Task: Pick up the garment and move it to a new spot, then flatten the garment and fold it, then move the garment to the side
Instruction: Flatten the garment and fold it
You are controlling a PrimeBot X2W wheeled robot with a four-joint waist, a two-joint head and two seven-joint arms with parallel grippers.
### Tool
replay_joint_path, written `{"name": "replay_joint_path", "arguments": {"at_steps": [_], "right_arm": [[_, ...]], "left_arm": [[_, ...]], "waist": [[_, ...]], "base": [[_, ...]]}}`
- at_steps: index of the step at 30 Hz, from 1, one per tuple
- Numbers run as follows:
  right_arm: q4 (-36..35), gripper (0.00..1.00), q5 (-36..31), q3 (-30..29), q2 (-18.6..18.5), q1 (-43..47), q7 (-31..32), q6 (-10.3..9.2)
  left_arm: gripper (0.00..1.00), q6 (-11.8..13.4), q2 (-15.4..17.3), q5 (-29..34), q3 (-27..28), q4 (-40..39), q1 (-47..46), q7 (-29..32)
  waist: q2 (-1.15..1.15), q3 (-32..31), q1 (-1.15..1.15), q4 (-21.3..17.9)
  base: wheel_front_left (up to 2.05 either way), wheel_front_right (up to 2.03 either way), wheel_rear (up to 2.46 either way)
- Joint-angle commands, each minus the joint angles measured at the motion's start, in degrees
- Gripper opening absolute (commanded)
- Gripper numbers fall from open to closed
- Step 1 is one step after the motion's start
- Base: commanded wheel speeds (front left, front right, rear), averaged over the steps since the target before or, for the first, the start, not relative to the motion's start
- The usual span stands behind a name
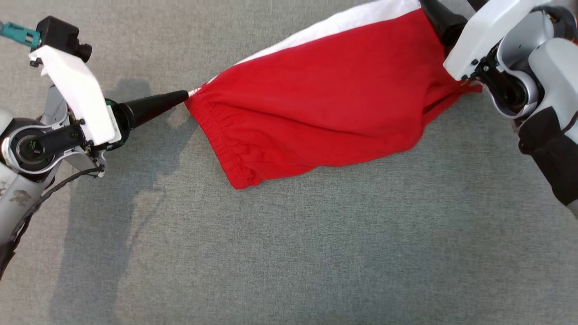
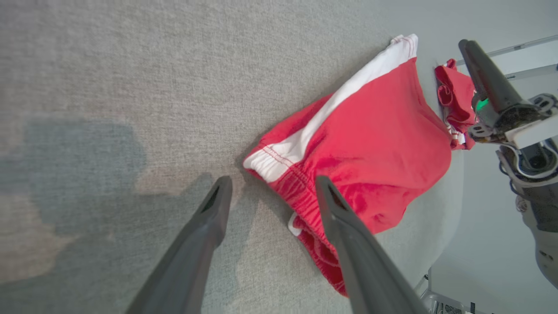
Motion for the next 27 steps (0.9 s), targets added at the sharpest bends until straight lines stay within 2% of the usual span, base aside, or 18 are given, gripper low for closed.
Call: {"name": "replay_joint_path", "arguments": {"at_steps": [1,8,12,15,18,23,27], "right_arm": [[-0.1,1.00,0.7,0.6,-0.4,1.1,-0.9,0.01],[0.2,1.00,3.7,4.1,-2.0,5.2,-5.3,0.01],[1.7,1.00,5.4,5.6,-2.8,8.2,-7.2,0.01],[3.8,1.00,6.0,6.4,-3.2,9.9,-8.7,0.01],[6.3,1.00,6.4,7.2,-3.1,11.1,-9.4,0.01],[10.8,1.00,7.5,8.0,-2.7,12.1,-9.1,0.01],[14.6,1.00,8.8,7.9,-2.8,12.5,-8.1,0.01]], "left_arm": [[1.00,-0.1,0.7,0.7,0.3,0.0,0.6,-0.5],[1.00,-0.1,3.6,3.4,2.3,-1.9,4.3,-6.4],[1.00,-0.1,5.4,9.0,2.9,-3.1,7.3,-15.8],[1.00,0.0,5.1,12.9,3.6,-3.9,10.3,-25.1],[1.00,1.6,5.3,17.0,3.8,-6.2,13.4,-33.3],[1.00,6.0,5.1,22.2,4.3,-12.4,19.3,-45.0],[1.00,9.9,4.6,25.3,5.5,-18.4,24.7,-49.5]], "waist": [[0.00,-1.9,0.00,-0.5],[0.00,-9.4,0.00,-1.7],[0.00,-12.6,0.00,-1.6],[0.00,-14.0,0.00,-0.9],[0.00,-14.9,0.00,0.3],[0.00,-15.4,0.00,3.2],[0.00,-15.2,0.00,6.0]], "base": [[0.00,0.00,0.00],[0.00,0.00,0.00],[0.00,0.00,0.00],[0.00,0.00,0.00],[0.00,0.00,0.00],[0.00,0.00,0.00],[0.00,0.00,0.00]]}}
